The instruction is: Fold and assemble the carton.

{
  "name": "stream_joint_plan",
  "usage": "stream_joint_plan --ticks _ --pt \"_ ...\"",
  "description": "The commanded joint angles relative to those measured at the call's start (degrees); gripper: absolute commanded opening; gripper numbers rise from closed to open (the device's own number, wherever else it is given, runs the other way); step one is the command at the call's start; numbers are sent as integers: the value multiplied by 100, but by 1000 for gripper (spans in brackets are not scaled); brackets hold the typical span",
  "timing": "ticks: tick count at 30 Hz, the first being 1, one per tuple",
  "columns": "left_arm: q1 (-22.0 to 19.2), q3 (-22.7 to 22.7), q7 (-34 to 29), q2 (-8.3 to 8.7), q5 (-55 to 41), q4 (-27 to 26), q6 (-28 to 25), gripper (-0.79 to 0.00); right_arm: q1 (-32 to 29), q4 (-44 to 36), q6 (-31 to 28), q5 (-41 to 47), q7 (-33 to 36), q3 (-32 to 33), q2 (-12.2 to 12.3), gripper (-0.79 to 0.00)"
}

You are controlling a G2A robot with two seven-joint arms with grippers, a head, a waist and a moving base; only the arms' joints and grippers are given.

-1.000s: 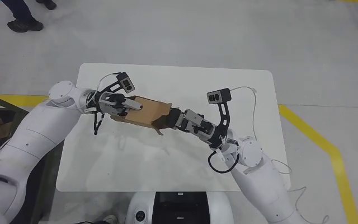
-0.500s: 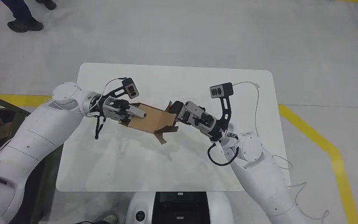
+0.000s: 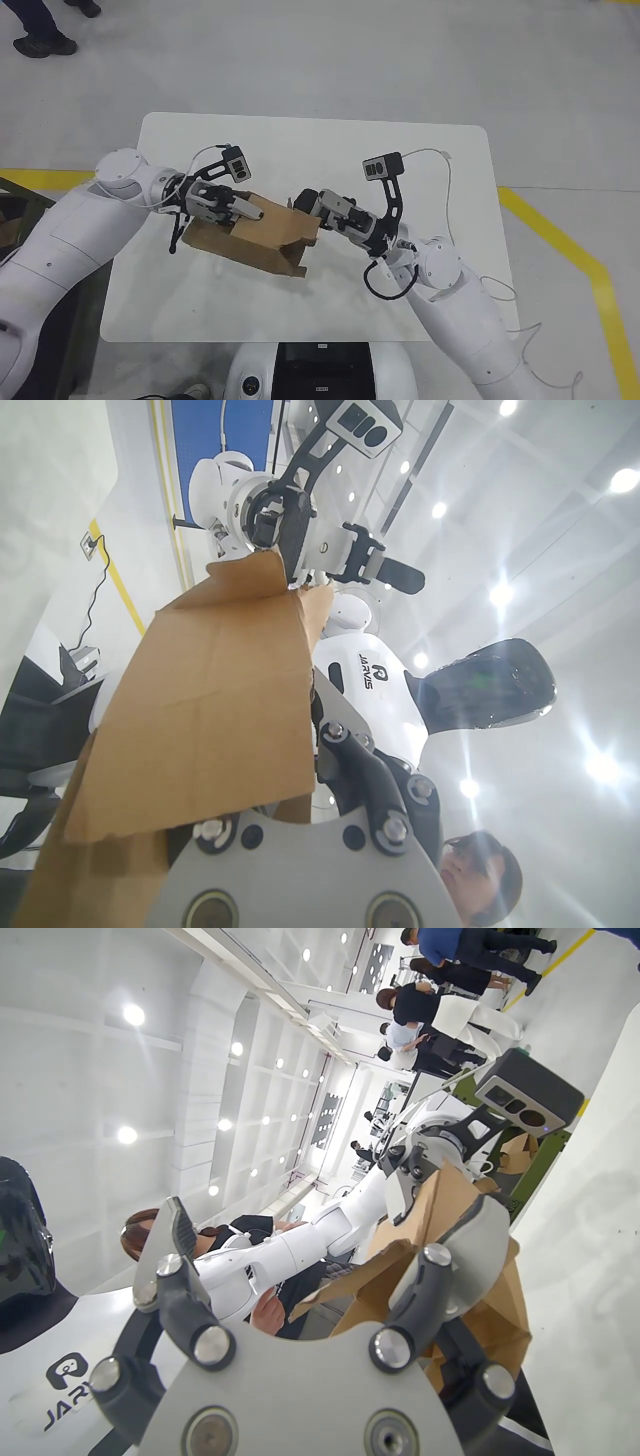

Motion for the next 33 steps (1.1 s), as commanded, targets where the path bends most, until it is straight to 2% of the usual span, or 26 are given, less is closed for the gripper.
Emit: stream_joint_plan --ticks 1,10,22,28,33 --pt "-13 16 0 11 1 -7 -40 -785 6 5 17 15 22 -22 -3 0" --pt "-48 105 0 50 -6 6 -226 -785 9 -21 57 116 46 -140 -26 0" --pt "-18 51 0 110 -57 318 -614 -785 -149 -136 -251 -142 -632 287 0 0" --pt "55 -42 0 112 -458 357 -626 -785 -335 -151 -220 -407 -971 504 28 0" --pt "124 -196 0 138 -831 312 -535 -785 -558 -121 27 -607 -1060 664 72 0"
